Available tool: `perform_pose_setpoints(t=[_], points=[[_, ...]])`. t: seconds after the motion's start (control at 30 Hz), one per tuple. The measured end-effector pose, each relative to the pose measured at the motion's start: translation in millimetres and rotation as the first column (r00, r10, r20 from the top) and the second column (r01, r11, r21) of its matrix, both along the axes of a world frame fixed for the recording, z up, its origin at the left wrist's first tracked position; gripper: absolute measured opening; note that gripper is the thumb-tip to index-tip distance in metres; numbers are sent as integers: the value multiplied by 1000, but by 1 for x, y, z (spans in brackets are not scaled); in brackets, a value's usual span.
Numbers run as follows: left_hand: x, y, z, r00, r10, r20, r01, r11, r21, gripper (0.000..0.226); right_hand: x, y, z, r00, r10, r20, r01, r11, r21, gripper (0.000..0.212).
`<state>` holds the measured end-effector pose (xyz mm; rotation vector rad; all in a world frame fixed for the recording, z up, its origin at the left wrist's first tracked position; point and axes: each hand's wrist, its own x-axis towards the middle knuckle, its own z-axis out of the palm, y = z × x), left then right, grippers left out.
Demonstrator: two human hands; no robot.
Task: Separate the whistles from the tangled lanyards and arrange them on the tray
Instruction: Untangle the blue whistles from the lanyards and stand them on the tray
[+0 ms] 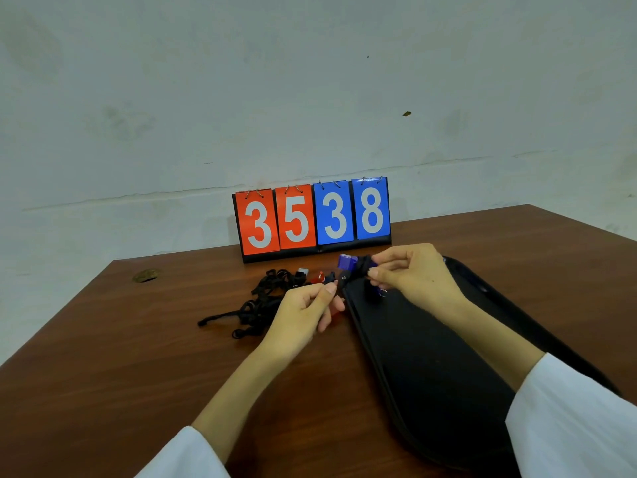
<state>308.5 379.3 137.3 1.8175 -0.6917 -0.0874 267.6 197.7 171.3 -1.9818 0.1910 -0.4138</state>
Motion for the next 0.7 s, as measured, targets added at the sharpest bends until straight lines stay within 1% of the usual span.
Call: perform_pose_setpoints(t=[0.1,0.23,0.37,0.43,0.5,0.63,0.7], points=[[-2,0,1,1000,11,23,-11,1000,-1,36,-2,0,-5,999,-51,11,52,975,-217,26],[-4,1,1,999,2,38,-1,999,-38,28,-4,3,-7,998,-51,-25,34,888,-459,32],[-2,2,1,999,-27,39,29,998,-59,23,-6,6,-4,995,16,-101,-74,799,-597,32],[-1,4,2,999,-38,36,40,998,-57,22,-6,7,-4,987,67,-147,-148,732,-665,28],[0,5,2,998,-44,54,46,998,-39,20,-6,5,-5,975,103,-198,-213,698,-684,27],[1,6,0,996,-54,73,55,998,-23,19,-3,3,-6,937,190,-292,-339,696,-633,26],[1,5,1,995,-47,87,48,999,-13,20,-4,2,-8,912,263,-316,-404,717,-569,24]])
